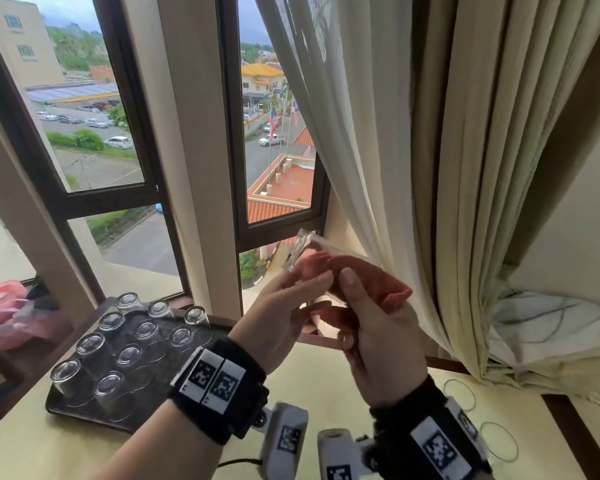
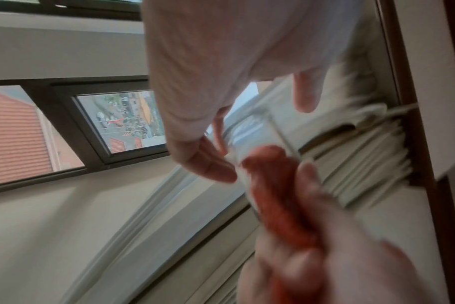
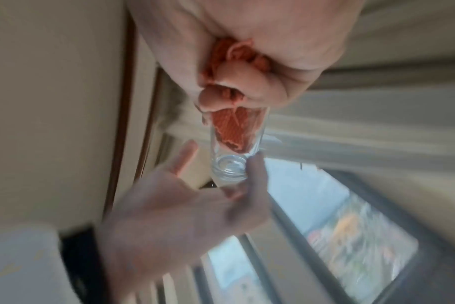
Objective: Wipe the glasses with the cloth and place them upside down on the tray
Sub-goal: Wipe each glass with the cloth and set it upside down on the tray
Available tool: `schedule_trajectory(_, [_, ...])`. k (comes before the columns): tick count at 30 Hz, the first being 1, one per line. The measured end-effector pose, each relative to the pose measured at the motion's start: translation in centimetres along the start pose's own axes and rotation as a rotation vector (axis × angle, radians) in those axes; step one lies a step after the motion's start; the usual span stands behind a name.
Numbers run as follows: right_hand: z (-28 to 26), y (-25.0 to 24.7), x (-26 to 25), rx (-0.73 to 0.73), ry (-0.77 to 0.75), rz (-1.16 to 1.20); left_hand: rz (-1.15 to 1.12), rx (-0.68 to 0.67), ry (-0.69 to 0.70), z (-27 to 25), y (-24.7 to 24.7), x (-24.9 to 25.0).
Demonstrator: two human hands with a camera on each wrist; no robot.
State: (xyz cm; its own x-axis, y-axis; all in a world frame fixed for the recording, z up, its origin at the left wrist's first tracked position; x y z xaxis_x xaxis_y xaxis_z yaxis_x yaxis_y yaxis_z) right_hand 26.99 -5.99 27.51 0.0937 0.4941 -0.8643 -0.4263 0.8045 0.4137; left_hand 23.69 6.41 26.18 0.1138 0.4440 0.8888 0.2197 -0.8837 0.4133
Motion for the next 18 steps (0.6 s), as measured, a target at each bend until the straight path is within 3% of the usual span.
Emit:
schedule_trajectory(3, [0.2,-1.3,-2.2,-0.035,-0.354,-0.463,-0.09,0.007,-0.114,0.2,-1.6,0.2])
schedule_trajectory(7, [-1.7,0.4,-2.9,-0.391,-0.968,-1.024,-0.062,-0.04,-0.31,0.2,-1.4,0.9])
schedule_trajectory(10, [-2.3,0.9,-2.7,-0.514,-1.12,-1.21,-0.012,0.033,-0.261,0.5,-1.5,1.4])
schedule_trajectory(12, [-1.7,1.1,-2.1,-0.563,-1.022,-1.275,-0.016,0.096,-0.151,0.7,-2.0,1.6])
schedule_trajectory(15, [-0.2,0.7,1.2,-0.55,-0.686,-1.368,-0.019,0.109,-0.053,1.0,-1.9,1.6])
schedule_trajectory(17, [0.5,-0.1,2.9,-0.493,-0.346,-1.16,-0.016,0.084,-0.021,1.2,-1.9,1.7])
schedule_trajectory(18, [0.5,-0.2,3.7,-0.51,-0.161,-0.913,-0.018,0.067,-0.007,1.2,-2.0,1.8])
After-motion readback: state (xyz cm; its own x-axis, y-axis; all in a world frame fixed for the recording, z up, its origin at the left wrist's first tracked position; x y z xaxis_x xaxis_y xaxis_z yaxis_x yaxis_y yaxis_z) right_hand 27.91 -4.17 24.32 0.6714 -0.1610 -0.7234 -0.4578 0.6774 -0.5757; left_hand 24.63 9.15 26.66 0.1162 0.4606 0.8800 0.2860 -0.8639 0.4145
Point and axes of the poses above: each hand's wrist, its own z-axis towards the middle knuckle, its own y-axis out of the palm, x = y × z, the point moved 7 cm from there along z, towards the middle knuckle, and after that the axes turned 15 degrees about -y, right-handed, at the moved point
